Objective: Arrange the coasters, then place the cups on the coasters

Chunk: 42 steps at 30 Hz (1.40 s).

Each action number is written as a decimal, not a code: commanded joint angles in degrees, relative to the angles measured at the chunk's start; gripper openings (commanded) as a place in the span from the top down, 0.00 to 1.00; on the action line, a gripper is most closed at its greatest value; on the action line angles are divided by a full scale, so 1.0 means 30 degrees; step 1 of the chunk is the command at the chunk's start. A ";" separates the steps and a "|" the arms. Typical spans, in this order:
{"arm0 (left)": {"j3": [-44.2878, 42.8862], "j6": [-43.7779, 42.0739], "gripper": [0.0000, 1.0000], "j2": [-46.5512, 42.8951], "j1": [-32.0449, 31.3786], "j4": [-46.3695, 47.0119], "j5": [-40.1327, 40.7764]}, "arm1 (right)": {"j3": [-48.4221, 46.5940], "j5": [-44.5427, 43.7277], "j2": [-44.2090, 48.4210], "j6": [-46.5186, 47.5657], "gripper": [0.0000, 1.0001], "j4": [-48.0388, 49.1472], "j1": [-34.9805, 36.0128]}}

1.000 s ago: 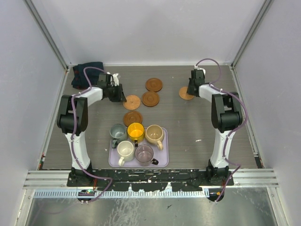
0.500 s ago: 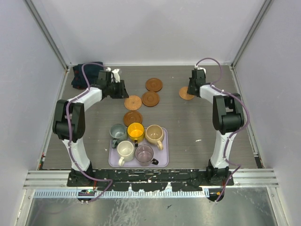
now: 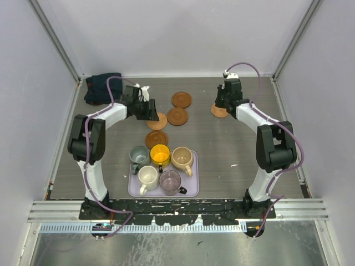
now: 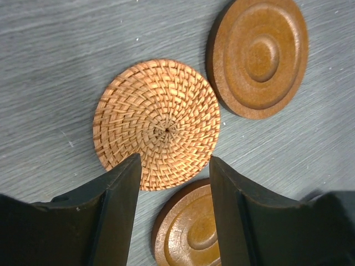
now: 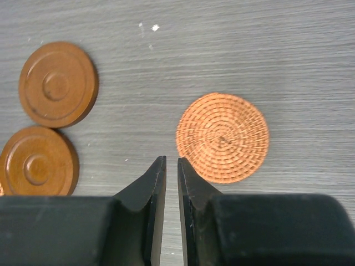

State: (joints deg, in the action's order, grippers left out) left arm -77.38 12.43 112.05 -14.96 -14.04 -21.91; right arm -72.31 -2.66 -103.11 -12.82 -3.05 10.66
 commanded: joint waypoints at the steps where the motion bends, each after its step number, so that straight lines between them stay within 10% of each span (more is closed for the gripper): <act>1: -0.1371 -0.0433 0.46 0.0617 0.0059 -0.1326 -0.0154 | 0.0272 0.0355 0.1206 0.0664 0.79 0.0748 0.0745; 25: -0.5007 -0.0924 0.41 0.3494 0.2386 -0.5848 0.0835 | -0.0441 0.0689 0.1944 0.0609 0.78 0.0091 0.1930; 42: -1.2662 -0.1582 0.41 0.8019 0.3920 -0.9173 0.0755 | -0.3562 0.0977 -0.1324 0.1342 0.78 -0.0928 0.2815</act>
State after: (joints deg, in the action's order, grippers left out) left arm -111.35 9.43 133.36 -4.51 -37.63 -19.77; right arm -78.98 -0.12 -105.82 -10.39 -5.96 18.41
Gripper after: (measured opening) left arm 0.592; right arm 0.217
